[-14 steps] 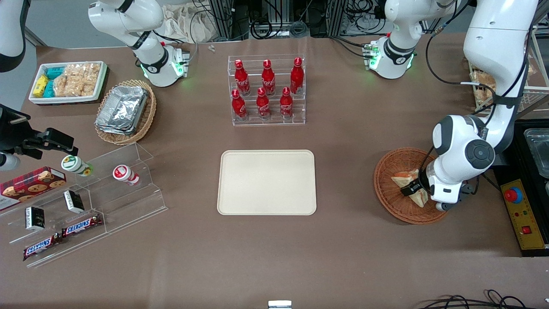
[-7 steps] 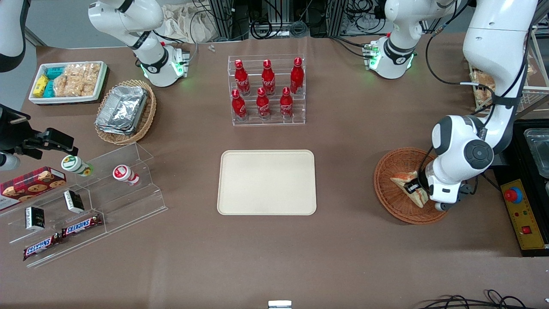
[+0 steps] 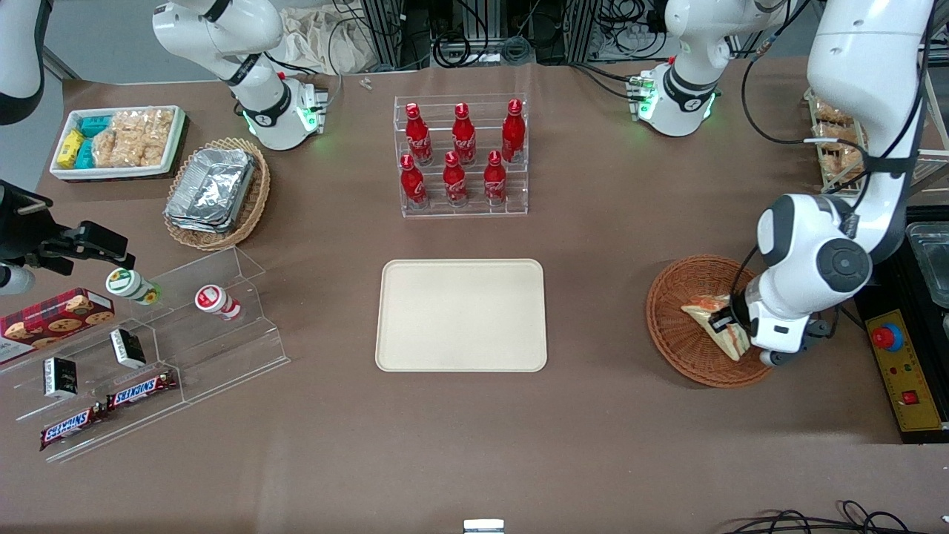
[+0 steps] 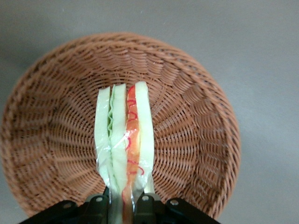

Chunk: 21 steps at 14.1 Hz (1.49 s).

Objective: Place sandwich from basket to tray
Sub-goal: 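Lift the sandwich and carry it toward the cream tray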

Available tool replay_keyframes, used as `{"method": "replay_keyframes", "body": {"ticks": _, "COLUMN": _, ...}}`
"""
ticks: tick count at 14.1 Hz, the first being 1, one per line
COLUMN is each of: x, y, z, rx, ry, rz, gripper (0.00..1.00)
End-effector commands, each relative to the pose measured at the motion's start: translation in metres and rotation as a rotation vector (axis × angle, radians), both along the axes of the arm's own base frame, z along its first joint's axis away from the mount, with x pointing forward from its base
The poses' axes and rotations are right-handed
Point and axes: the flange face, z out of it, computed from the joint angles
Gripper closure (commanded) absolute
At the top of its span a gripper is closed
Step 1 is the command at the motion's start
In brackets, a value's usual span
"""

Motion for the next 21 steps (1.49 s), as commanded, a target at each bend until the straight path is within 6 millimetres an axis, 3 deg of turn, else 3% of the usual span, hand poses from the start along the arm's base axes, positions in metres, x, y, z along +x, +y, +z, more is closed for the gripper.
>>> {"method": "replay_keyframes", "body": {"ticks": 1, "x": -0.004, "y": 0.002, "z": 0.064, "rx": 0.033, "ry": -0.027, "rz": -0.109, "gripper": 1.00}}
{"method": "replay_keyframes", "body": {"ticks": 6, "x": -0.003, "y": -0.006, "z": 0.183, "rx": 0.018, "ry": 0.136, "rz": -0.318, "gripper": 1.00}}
{"method": "replay_keyframes", "body": {"ticks": 8, "x": -0.007, "y": -0.035, "z": 0.216, "rx": -0.051, "ry": 0.122, "rz": -0.358, "gripper": 1.00}}
{"method": "replay_keyframes", "body": {"ticks": 10, "x": -0.018, "y": -0.077, "z": 0.229, "rx": -0.081, "ry": 0.140, "rz": -0.422, "gripper": 1.00}}
{"method": "replay_keyframes", "body": {"ticks": 13, "x": -0.028, "y": -0.142, "z": 0.225, "rx": -0.153, "ry": 0.119, "rz": -0.508, "gripper": 1.00}}
{"method": "replay_keyframes", "body": {"ticks": 15, "x": -0.029, "y": -0.178, "z": 0.209, "rx": -0.170, "ry": 0.111, "rz": -0.502, "gripper": 1.00}}
{"method": "replay_keyframes", "body": {"ticks": 19, "x": -0.025, "y": -0.253, "z": 0.152, "rx": -0.191, "ry": 0.105, "rz": -0.496, "gripper": 1.00}}
{"method": "replay_keyframes", "body": {"ticks": 21, "x": -0.024, "y": -0.282, "z": 0.108, "rx": -0.171, "ry": 0.118, "rz": -0.514, "gripper": 1.00}}
